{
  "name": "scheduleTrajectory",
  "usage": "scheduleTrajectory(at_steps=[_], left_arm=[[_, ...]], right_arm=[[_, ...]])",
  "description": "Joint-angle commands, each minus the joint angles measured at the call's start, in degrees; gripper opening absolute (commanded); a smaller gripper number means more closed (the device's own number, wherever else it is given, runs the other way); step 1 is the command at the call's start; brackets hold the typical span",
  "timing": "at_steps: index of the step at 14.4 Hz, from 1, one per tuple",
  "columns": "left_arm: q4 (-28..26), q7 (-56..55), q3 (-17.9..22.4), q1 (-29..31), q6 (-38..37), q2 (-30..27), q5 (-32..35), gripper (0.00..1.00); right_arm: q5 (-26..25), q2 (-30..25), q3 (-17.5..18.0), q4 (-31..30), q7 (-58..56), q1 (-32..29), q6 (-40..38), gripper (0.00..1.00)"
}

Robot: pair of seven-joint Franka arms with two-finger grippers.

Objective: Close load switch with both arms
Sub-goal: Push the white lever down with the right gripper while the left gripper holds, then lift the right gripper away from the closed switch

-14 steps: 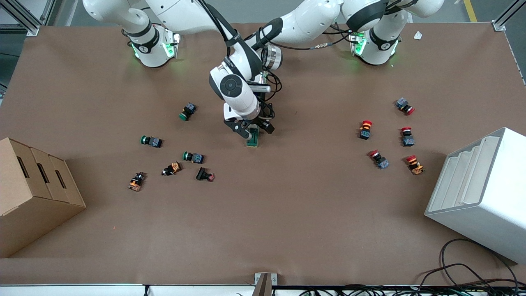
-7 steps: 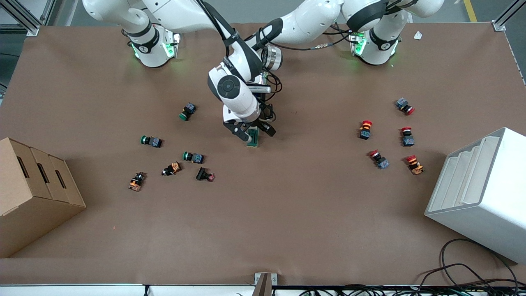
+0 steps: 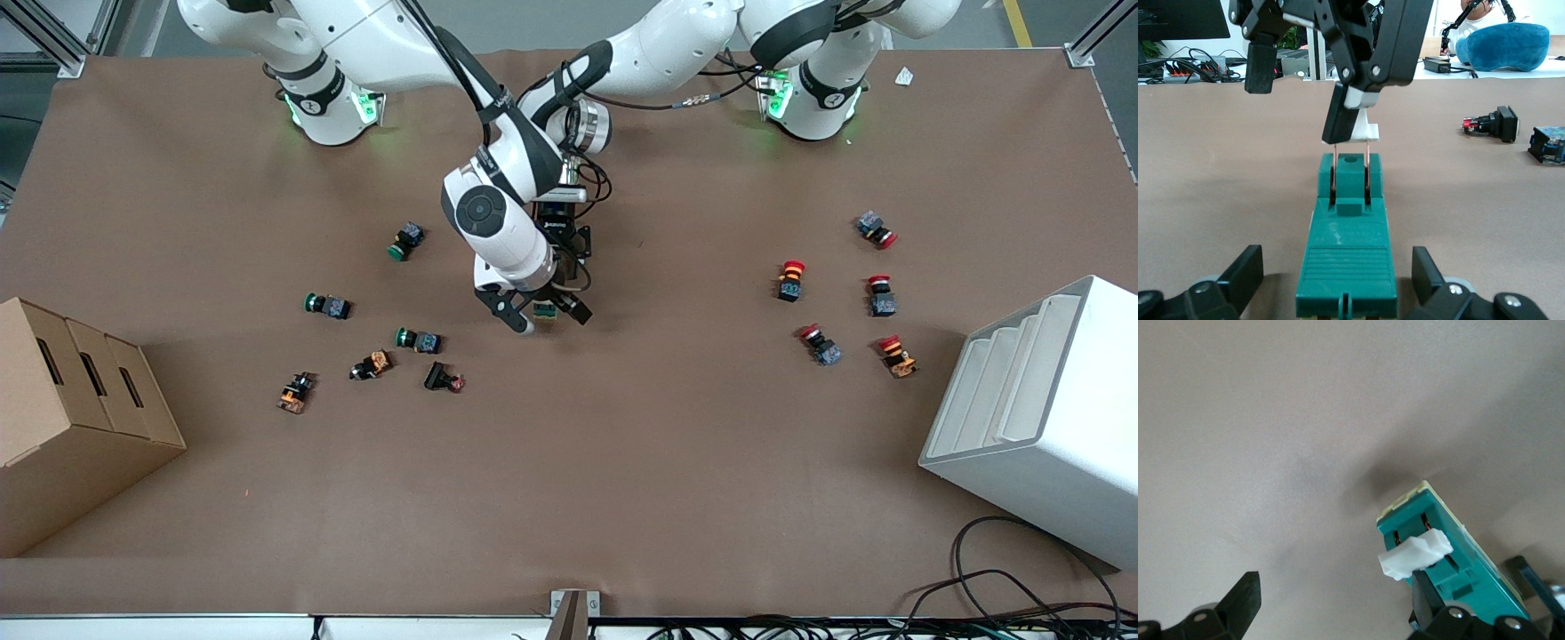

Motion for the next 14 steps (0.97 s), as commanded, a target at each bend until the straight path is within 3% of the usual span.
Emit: scheduleTrajectory(at_steps=[1,5,10,14], left_arm=[[0.34,-0.84,0.34,-0.35,-0.57,0.52,0.51,0.99],[0.25,-0.84,0.34,-0.18,-0.57,0.34,0.60,0.99],[0.25,-0.84,0.34,0.00,-0.57,0.34,0.34,0.99],[0.08,-0.93,0.25,0.18,-0.57,-0.19,0.16,0.99]], right_arm=[[-0.76,1.61,0.40,1.80,-2.00,-1.37,0.43,1.00],[-0.76,3.72,0.14,3.63,-4.11,-1.90,0.87,1.00],[-0.94,4.52,-0.13,7.42,-9.56,-4.89,-5.88,1.00],[-1.03,4.52,-0.13,7.60,-10.53,-5.07,-6.60,1.00]])
